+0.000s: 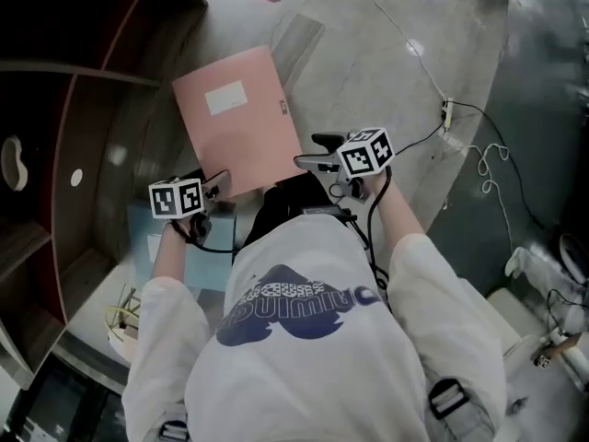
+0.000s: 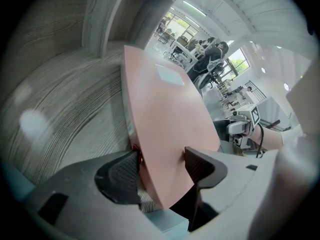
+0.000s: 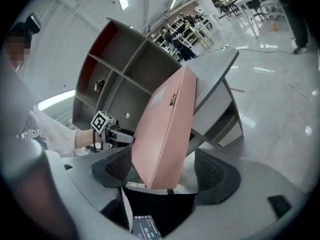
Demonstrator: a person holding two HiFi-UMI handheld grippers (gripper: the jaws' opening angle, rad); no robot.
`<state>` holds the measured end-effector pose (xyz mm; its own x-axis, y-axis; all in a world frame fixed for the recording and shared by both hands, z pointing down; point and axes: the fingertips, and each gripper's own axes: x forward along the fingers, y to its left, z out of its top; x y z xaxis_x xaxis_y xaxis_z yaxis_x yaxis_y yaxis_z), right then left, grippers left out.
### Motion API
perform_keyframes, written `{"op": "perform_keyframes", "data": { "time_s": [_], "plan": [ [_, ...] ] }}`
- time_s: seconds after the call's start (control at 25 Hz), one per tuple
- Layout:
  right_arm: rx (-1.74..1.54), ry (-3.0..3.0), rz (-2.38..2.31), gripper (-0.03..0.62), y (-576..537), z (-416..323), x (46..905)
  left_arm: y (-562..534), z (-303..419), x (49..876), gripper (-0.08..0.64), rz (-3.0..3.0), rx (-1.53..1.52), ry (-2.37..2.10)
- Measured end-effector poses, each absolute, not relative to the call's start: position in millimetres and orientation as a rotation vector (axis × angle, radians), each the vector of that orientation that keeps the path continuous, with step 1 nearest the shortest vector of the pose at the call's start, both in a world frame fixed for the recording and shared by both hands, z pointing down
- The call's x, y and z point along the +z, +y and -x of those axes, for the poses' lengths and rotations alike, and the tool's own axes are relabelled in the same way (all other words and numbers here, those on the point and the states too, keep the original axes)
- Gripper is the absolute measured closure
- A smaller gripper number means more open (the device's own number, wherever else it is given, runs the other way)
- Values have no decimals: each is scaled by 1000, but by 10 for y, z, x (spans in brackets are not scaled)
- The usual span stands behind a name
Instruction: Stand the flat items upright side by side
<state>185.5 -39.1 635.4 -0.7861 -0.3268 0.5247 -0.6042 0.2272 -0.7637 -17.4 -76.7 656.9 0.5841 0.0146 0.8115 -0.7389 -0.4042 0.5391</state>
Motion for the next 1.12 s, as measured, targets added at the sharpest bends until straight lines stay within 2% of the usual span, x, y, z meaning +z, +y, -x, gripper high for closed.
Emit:
{"op": "perform_keyframes", "data": {
  "time_s": [0.28,0.52,0.96,1.12],
  "plan": [
    [1986,-2258,-740,219,-393,-1765,6572,-752,181,6566,270,-1798,939,-586],
    [2198,-2255,-535,216,-366,-1626,6720,-756,171,6570,272,-1804,939,-602],
    [2309,-2349,-245,221,-371,-1332,6632,-759,171,6579,273,-1793,947,-616],
    [2274,-2344,-232,295,-359,-1349,6643,-758,160,6570,273,-1787,946,-611]
  ]
}}
